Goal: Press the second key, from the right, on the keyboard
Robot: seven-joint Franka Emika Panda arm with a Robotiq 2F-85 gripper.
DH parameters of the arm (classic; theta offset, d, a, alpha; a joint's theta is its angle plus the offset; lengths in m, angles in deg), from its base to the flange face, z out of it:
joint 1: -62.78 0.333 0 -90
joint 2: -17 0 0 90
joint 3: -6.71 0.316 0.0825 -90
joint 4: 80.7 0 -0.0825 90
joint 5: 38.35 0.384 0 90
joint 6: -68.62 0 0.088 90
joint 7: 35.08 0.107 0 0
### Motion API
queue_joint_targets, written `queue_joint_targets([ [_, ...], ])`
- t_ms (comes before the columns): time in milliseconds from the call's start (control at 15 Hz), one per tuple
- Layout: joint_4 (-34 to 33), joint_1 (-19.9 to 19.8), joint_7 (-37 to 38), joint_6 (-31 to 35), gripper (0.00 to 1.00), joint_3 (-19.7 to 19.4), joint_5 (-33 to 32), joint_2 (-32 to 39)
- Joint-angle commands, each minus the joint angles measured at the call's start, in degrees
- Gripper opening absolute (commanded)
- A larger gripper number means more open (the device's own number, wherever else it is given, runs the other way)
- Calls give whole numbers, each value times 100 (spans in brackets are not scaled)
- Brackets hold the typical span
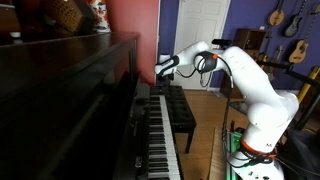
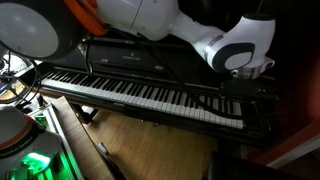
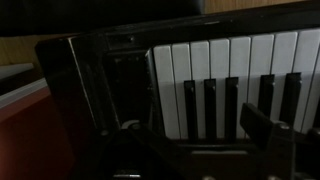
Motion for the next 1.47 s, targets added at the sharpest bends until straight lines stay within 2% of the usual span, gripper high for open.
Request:
queue_joint_targets([
  [0, 907, 25, -113, 24, 100, 35, -22, -656],
  [467, 1970, 59, -132, -15, 100, 26, -23, -1510],
  [533, 2083, 132, -163, -29, 100, -83, 45, -1617],
  [1400, 4019, 299, -101, 830, 100, -541, -22, -3369],
])
